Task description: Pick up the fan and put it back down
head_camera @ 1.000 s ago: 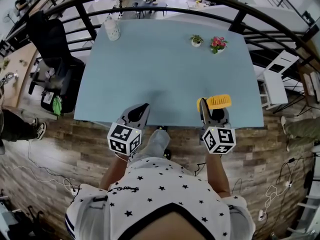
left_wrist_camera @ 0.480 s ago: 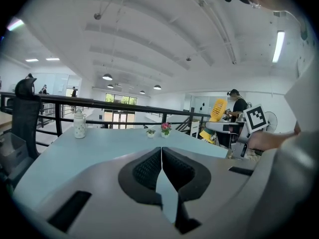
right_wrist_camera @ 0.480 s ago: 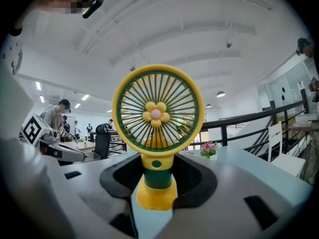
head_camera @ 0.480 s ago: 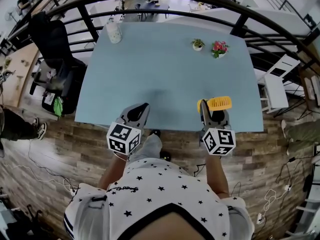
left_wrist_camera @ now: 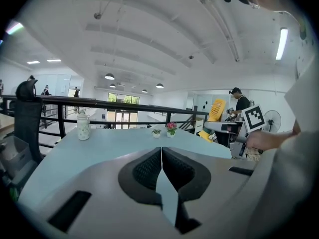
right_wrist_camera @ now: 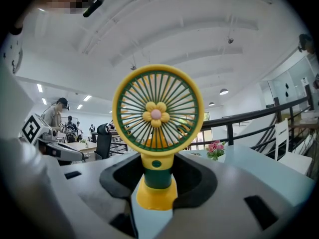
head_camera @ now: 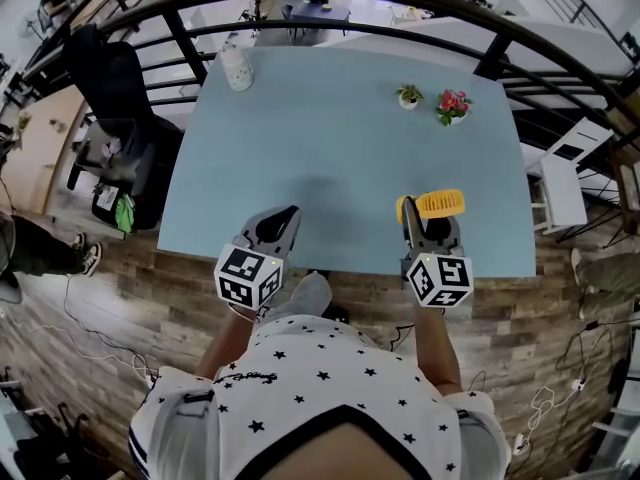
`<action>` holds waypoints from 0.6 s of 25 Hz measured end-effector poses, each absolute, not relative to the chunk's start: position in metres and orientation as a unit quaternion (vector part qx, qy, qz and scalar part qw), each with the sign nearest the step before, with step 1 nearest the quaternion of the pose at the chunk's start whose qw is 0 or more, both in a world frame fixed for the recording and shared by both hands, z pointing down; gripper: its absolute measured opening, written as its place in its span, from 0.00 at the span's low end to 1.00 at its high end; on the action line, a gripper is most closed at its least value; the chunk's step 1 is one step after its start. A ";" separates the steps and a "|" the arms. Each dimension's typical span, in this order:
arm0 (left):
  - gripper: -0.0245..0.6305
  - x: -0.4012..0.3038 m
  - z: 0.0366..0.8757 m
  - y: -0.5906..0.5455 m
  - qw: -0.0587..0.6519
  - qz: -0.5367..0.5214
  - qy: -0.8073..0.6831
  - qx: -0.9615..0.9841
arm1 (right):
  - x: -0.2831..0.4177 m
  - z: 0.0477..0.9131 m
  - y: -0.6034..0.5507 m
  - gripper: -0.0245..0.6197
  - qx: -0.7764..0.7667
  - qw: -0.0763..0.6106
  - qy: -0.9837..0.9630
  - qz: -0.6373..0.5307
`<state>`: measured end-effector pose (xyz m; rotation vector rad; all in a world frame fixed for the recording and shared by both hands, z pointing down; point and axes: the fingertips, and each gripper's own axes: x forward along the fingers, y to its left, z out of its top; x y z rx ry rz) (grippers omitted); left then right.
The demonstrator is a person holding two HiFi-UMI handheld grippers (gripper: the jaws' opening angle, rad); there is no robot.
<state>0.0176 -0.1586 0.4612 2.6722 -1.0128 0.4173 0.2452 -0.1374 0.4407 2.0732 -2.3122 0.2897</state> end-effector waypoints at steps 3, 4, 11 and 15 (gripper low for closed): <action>0.08 0.012 0.458 -0.168 0.125 0.138 -0.356 0.916 | 0.241 0.440 -0.150 0.31 0.660 0.012 -0.746 0.091; 0.08 0.011 0.458 -0.170 0.126 0.137 -0.359 0.915 | 0.239 0.440 -0.154 0.31 0.658 0.013 -0.748 0.090; 0.08 0.001 0.458 -0.186 0.129 0.132 -0.374 0.909 | 0.231 0.445 -0.180 0.31 0.647 0.022 -0.756 0.092; 0.08 -0.010 0.460 -0.193 0.132 0.132 -0.383 0.905 | 0.222 0.453 -0.192 0.31 0.643 0.031 -0.759 0.095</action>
